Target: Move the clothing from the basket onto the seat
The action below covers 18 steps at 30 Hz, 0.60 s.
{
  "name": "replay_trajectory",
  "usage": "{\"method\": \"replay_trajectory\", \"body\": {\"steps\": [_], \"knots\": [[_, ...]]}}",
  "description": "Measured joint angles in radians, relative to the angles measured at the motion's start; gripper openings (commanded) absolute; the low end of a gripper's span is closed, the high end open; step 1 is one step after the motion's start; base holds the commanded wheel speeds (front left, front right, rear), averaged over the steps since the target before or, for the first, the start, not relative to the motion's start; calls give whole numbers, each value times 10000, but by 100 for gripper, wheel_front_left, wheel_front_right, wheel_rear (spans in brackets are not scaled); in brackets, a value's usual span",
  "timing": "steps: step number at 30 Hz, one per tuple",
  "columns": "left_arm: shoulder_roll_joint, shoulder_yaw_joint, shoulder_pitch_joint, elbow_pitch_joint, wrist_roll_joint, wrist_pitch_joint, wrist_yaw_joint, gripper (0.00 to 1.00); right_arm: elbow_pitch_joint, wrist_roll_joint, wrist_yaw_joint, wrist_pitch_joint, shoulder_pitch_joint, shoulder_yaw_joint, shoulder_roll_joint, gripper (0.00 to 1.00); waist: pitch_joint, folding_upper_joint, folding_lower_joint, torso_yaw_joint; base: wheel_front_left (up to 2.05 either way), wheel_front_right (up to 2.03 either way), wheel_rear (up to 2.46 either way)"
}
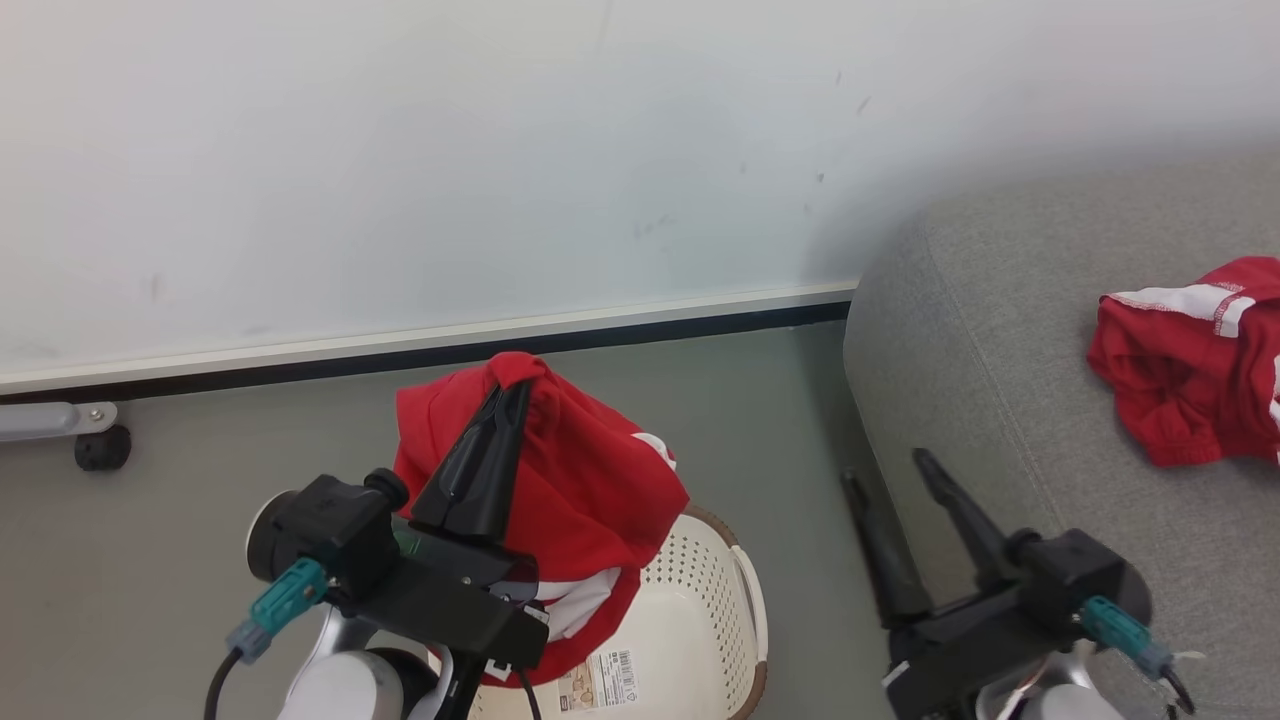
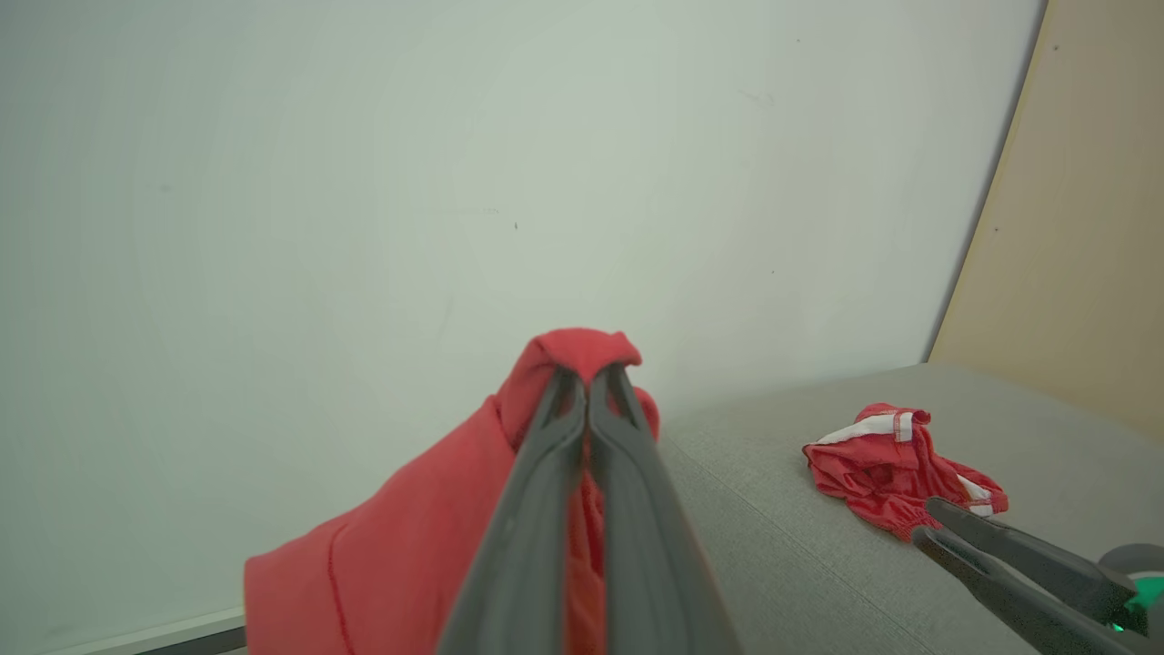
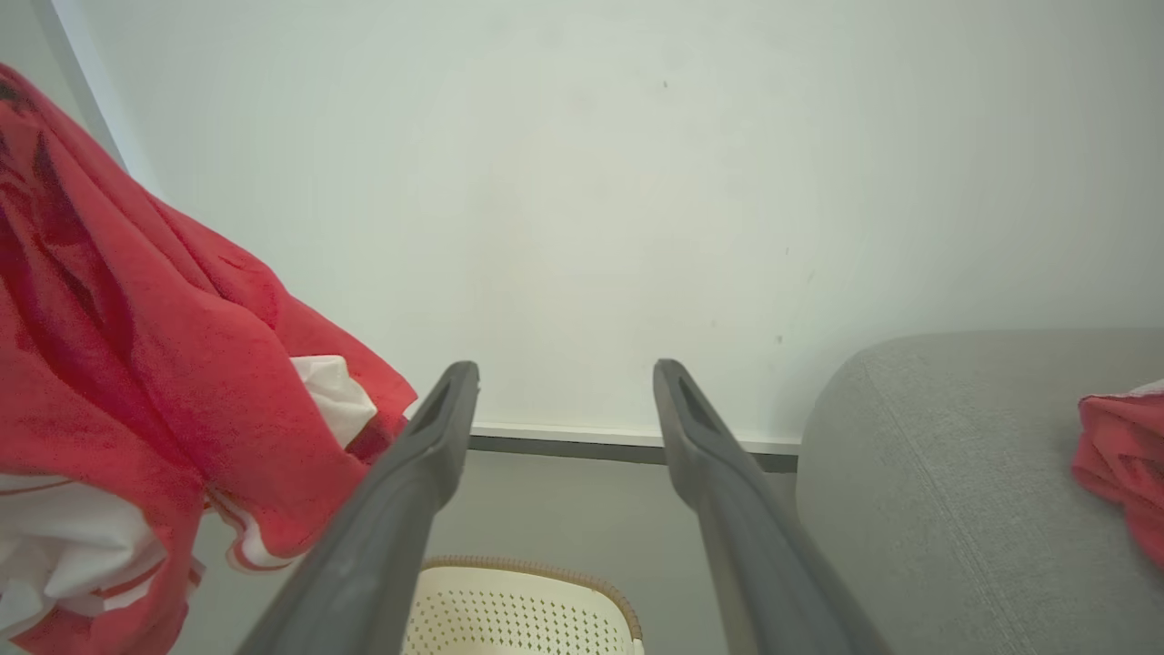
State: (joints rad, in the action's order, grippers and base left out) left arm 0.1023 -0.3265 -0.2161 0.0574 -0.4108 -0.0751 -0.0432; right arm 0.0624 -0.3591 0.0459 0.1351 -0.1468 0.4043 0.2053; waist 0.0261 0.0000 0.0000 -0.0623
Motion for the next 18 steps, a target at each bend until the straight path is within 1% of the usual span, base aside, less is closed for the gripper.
{"method": "replay_trajectory", "body": {"steps": [5, 12, 18], "knots": [[2, -12, -9, 138, 0, 199, 13, 0, -69, 109, -453, -207, -397, 740, -188, 100, 44, 0, 0, 11, 0, 0, 0], [-12, -111, -53, 242, -12, 454, 50, 0, -96, 339, -1266, -552, -1127, 2280, -1045, 100, 140, 0, 0, 93, 0, 0, 0], [-17, -148, -129, 290, -13, 602, 63, 0, 209, 336, -1473, -736, -1614, 2980, -1156, 100, 216, 0, 0, 240, 0, 0, 0]]}}
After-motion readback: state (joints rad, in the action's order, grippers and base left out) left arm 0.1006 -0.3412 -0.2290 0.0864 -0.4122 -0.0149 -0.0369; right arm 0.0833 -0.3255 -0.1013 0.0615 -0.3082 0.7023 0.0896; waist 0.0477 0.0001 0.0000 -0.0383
